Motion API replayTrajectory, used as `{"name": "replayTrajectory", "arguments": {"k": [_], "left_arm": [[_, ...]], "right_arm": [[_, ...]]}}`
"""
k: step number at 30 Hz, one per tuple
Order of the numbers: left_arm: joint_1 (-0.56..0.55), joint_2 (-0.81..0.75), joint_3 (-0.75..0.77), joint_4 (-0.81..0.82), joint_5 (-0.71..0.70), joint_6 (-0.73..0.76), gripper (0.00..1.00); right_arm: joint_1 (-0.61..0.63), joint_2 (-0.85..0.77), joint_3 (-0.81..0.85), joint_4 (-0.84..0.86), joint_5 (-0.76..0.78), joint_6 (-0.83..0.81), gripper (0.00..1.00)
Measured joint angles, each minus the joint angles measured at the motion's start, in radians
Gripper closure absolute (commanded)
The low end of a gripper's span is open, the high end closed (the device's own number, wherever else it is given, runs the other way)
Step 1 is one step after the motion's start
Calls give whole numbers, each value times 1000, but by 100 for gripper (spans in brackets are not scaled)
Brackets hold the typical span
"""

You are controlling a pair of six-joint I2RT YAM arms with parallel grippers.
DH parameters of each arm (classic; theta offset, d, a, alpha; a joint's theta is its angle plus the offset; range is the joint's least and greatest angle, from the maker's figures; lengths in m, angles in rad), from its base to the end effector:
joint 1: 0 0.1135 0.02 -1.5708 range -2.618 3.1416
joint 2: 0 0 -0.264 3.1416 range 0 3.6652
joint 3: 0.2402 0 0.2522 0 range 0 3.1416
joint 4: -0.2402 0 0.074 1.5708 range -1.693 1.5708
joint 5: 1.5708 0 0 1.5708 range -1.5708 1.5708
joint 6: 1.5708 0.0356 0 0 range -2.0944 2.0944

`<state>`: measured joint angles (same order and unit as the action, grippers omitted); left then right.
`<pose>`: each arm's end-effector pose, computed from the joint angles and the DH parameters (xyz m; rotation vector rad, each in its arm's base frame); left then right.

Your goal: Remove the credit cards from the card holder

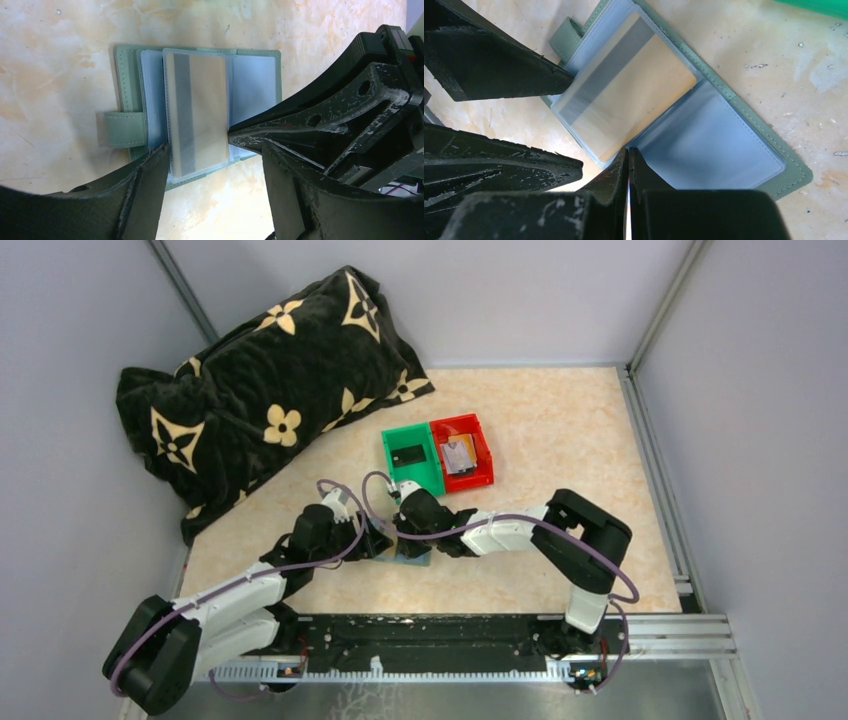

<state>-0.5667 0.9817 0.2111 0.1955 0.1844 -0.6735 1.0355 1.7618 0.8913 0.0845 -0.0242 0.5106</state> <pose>0.1503 -0.1034 0.1461 -0.0073 2.2801 -0.8906 0.1785 0.3026 0.1465 -0.6594 2.4064 0.7427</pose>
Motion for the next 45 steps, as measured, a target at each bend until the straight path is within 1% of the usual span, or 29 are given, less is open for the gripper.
{"name": "replayTrajectory", "arguments": {"k": [6, 11, 14, 18, 24, 28, 33, 38, 45], "left_arm": [[2, 0, 0, 21, 8, -11, 27], [2, 2, -1, 67, 50, -39, 29], [2, 4, 0, 97, 79, -61, 32], [2, 4, 0, 124, 110, -83, 41], [2, 4, 0, 138, 131, -98, 42], [2, 15, 0, 163, 144, -105, 40], [-1, 77, -1, 218, 159, -121, 37], [-17, 183, -3, 315, 177, -143, 35], [-80, 331, 11, 434, 195, -180, 34]], "right_arm": [[-5, 17, 0, 41, -24, 10, 100], [-5, 31, -1, 77, -34, 18, 100], [-6, 33, -2, 85, -35, 19, 100], [-13, 32, -14, 105, -43, 26, 100], [-22, 8, -41, 109, -46, 34, 100], [-37, -69, -85, 32, -23, 33, 100], [-63, -215, -114, -72, 16, 32, 100], [-92, -368, -114, -132, 48, 24, 100], [-131, -468, -144, -185, 69, 20, 100]]}}
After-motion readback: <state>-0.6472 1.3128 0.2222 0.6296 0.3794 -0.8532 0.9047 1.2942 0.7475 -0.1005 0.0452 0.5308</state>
